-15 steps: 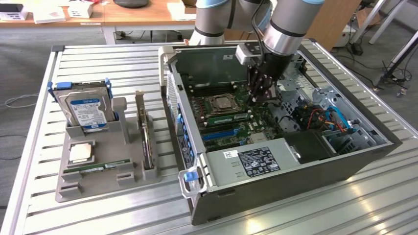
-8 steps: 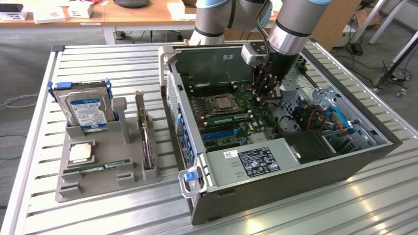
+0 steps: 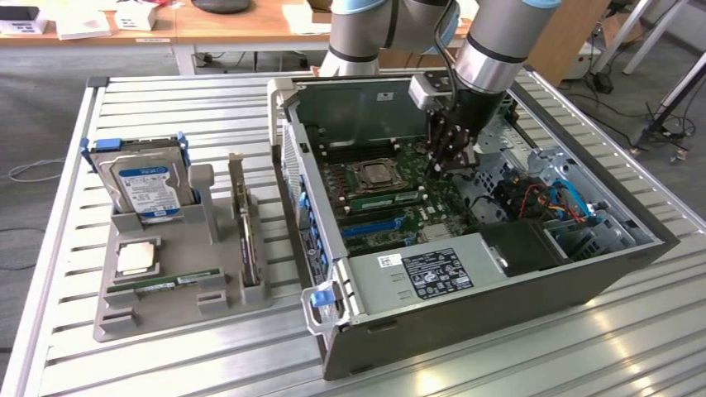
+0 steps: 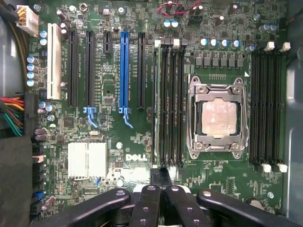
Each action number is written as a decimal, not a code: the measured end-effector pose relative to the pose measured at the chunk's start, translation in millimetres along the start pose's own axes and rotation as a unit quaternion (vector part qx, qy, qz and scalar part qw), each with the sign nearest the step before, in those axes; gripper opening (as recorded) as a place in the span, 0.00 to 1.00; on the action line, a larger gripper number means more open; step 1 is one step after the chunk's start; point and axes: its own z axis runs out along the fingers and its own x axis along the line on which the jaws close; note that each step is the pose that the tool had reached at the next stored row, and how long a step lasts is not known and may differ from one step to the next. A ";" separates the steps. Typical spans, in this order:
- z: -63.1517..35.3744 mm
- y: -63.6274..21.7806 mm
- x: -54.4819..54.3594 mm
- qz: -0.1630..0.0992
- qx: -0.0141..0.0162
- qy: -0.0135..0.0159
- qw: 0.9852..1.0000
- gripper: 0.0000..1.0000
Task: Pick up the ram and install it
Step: 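Press down the ram until it locks into place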
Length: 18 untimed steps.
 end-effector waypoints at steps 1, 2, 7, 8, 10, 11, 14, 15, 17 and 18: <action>1.2 -0.1 0.0 0.000 0.000 0.000 1.000 0.11; 2.5 -0.1 0.1 0.000 0.000 0.000 1.000 0.11; 8.1 -0.4 0.3 0.000 0.000 0.000 1.000 0.11; 9.0 -0.5 0.3 0.000 0.000 0.000 1.000 0.11; 10.9 -0.6 0.4 0.000 0.000 0.000 1.000 0.11; 11.6 -0.6 0.4 0.000 0.000 0.000 1.000 0.11; 11.7 -0.6 0.5 0.000 0.000 0.000 1.000 0.11; 11.8 -0.6 0.5 0.000 0.000 0.000 1.000 0.11; 11.9 -0.6 0.3 0.000 0.000 0.000 1.000 0.11; 12.2 -0.6 -0.6 0.000 0.000 0.000 1.000 0.11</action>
